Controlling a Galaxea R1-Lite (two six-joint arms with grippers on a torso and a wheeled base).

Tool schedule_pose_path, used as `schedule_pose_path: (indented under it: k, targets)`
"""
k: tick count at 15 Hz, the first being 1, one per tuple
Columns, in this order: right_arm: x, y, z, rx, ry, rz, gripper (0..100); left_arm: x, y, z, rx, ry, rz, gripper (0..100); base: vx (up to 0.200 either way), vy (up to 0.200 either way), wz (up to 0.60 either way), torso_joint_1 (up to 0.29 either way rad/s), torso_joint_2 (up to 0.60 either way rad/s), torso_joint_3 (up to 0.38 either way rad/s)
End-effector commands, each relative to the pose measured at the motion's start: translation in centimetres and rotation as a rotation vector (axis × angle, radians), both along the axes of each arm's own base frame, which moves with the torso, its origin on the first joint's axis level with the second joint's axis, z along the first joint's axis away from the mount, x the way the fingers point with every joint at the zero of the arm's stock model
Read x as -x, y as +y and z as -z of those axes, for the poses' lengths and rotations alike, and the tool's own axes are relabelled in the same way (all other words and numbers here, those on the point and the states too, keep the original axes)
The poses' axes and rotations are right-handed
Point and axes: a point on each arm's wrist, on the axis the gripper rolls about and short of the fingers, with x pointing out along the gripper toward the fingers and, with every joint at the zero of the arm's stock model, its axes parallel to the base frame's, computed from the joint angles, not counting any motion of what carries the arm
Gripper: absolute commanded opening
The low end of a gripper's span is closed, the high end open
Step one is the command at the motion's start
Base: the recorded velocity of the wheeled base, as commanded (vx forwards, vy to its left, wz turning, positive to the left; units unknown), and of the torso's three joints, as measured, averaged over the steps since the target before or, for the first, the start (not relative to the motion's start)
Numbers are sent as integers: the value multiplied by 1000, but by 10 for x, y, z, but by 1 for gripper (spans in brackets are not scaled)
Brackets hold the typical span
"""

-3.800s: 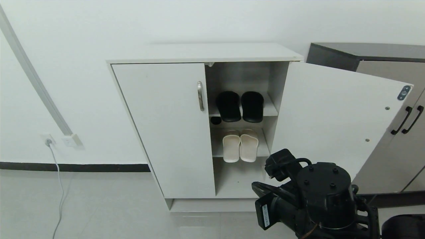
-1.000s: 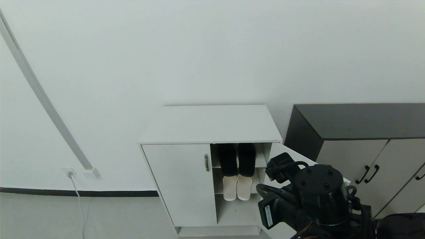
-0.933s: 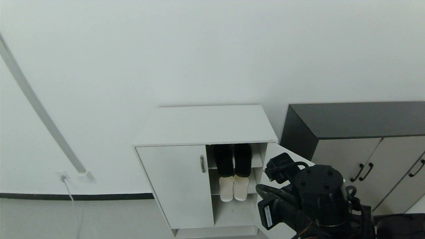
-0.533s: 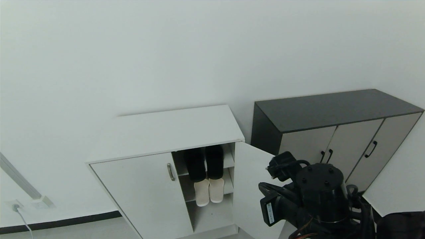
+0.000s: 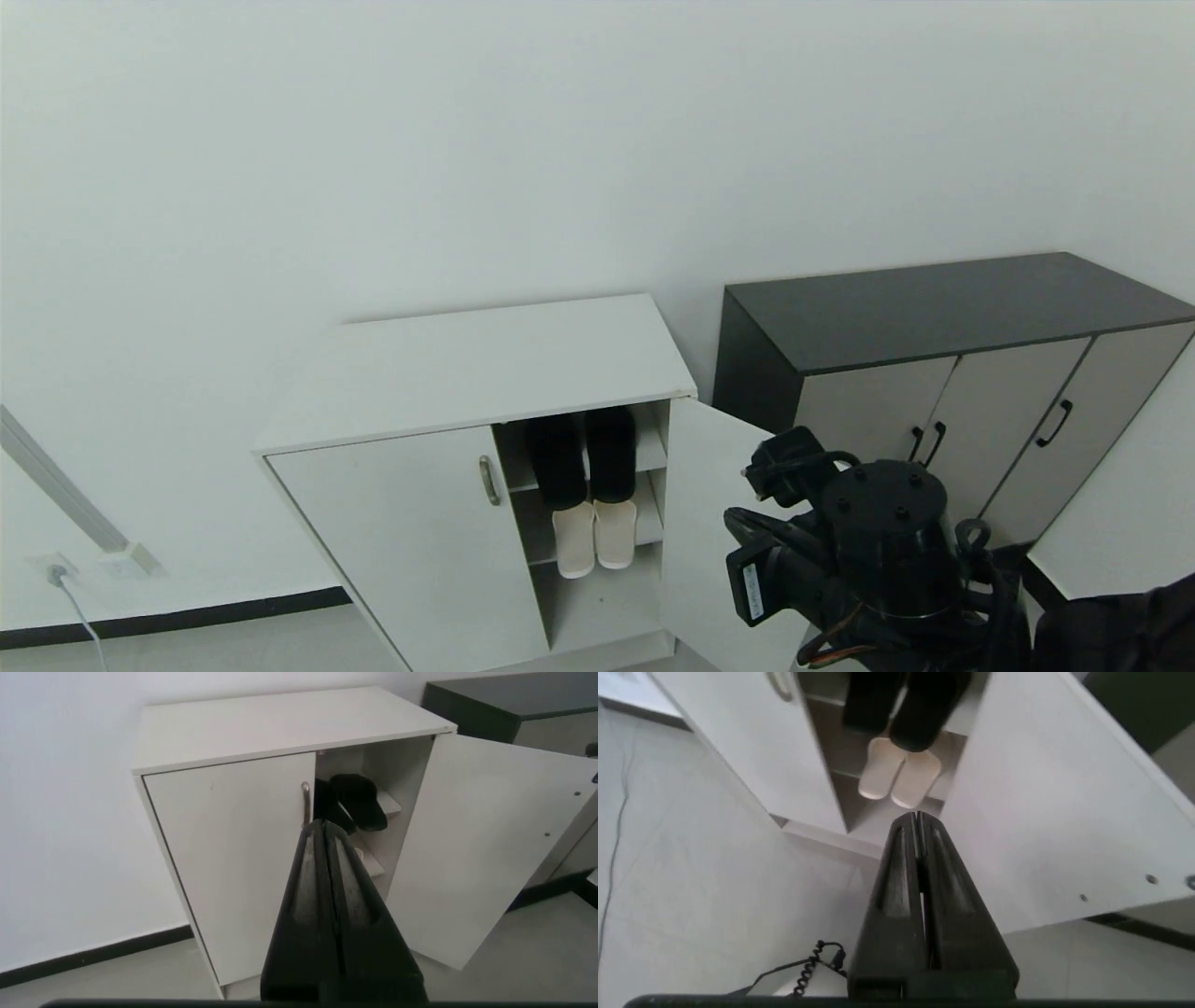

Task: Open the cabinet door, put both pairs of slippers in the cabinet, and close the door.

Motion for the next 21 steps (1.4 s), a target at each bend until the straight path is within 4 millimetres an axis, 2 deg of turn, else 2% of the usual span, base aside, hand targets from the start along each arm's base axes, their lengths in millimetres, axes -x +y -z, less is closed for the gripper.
schedule_pose_path:
  k: [1,4,6,8,11,14,16,19,21]
  targets:
    - [0,1,1,2,2,-2,0,0,0,0,-1,1,0,0,-200,0,0,2,-2,7]
    - [-1,0,2,5,2,4,0,0,0,0,1,1,0,0,-200,0,0,4,5,-2]
    - [-6,-2,3,8,5,19,0,0,0,0,1,1,0,0,0,0,0,0,0,0]
    - [-24,-10,7,12,5,78,0,0,0,0,1,1,0,0,0,0,0,0,0,0]
    - [-73,-25,7,2,-5,217,0,0,0,0,1,1,0,0,0,0,0,0,0,0]
    - [-127,-60,10,-10,-13,387,0,0,0,0,1,1,0,0,0,0,0,0,0,0]
    - [-156,-74,15,-16,-14,452,0,0,0,0,1,1,0,0,0,0,0,0,0,0]
    - [-184,-84,20,-38,-31,490,0,0,0,0,1,1,0,0,0,0,0,0,0,0]
    - [-197,-94,26,-43,-27,510,0,0,0,0,1,1,0,0,0,0,0,0,0,0]
